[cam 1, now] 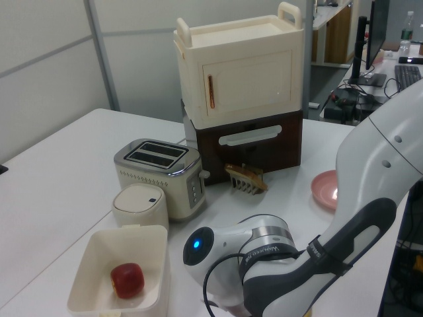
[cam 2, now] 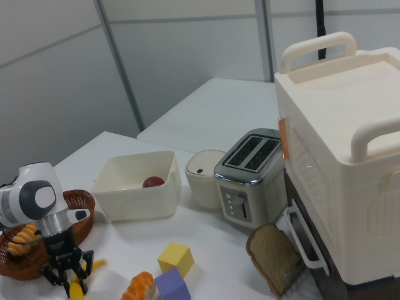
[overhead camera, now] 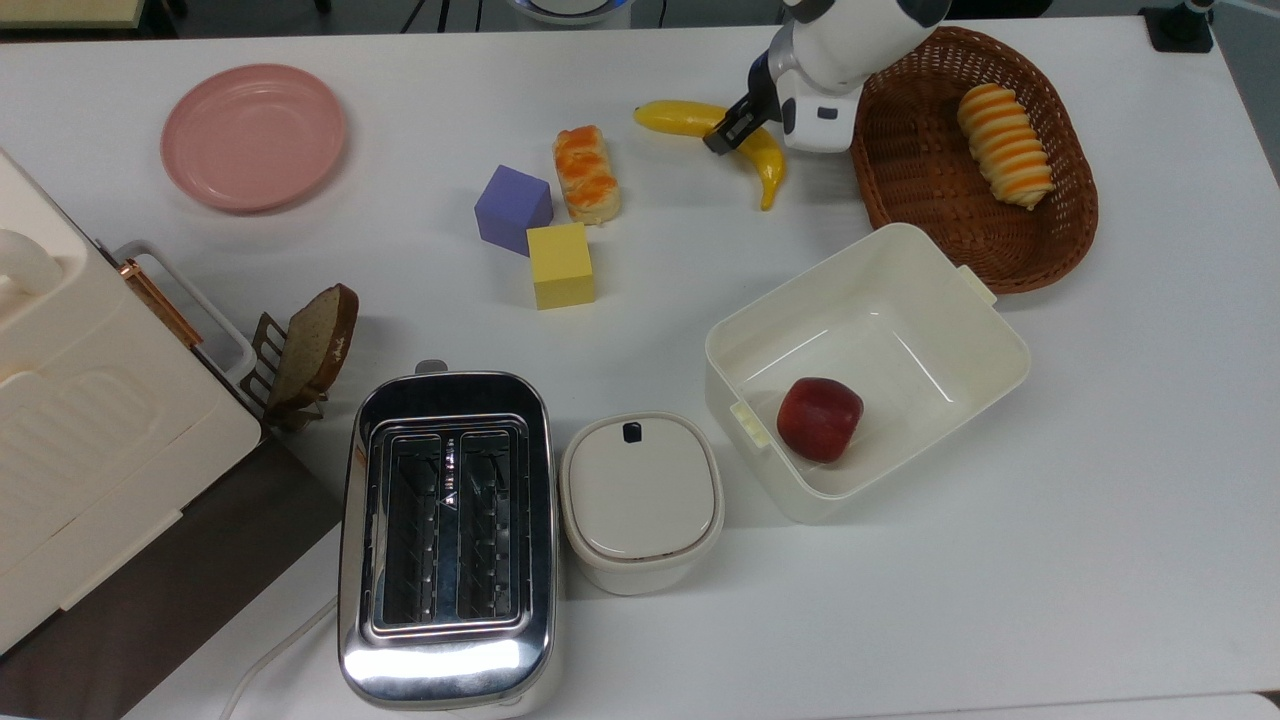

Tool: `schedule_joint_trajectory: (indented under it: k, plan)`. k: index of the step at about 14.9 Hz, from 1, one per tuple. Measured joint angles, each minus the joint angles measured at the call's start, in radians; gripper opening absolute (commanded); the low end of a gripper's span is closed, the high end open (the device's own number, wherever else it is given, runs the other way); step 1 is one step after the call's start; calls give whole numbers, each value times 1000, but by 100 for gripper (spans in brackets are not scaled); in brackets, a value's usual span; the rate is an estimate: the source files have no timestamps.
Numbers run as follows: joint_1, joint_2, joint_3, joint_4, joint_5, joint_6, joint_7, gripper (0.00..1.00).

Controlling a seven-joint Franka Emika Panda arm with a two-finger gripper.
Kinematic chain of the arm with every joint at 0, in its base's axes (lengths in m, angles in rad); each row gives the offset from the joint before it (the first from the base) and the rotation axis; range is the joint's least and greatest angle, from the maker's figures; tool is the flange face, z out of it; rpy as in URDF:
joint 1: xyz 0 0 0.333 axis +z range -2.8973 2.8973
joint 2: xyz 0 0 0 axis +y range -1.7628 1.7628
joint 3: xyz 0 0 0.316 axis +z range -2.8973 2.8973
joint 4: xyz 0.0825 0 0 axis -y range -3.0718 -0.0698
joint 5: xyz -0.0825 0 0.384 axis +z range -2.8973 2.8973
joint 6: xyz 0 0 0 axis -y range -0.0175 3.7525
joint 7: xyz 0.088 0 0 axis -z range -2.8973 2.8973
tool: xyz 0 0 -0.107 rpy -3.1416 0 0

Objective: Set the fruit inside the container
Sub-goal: 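Carry the banana over the cream container and lower it inside, then open the gripper, release the banana beside the apple, withdraw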

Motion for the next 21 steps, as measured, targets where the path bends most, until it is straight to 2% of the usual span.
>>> schedule_joint_trajectory:
  k: [4, 6, 8, 9, 11, 14, 15, 16, 17, 18, 21]
  plan:
    - [-11, -25, -9, 31, -1, 0, 39, 6]
    - [-22, -64, -39, 91, -1, -12, 43, 6]
    - [-27, -86, -74, 196, -1, -26, 68, 7]
    - [-30, -91, -92, 280, -1, -35, 113, 9]
    - [-31, -85, -103, 374, 1, -26, 254, 11]
    - [-31, -25, -114, 480, 1, 79, 523, 15]
    - [-31, 16, -116, 509, 1, 134, 623, 24]
    - [-31, 64, -117, 543, 1, 187, 718, 47]
    - [-31, 116, -117, 582, 1, 228, 803, 85]
    - [-31, 163, -118, 622, 1, 250, 875, 100]
    - [-31, 249, -119, 703, 1, 261, 1030, 100]
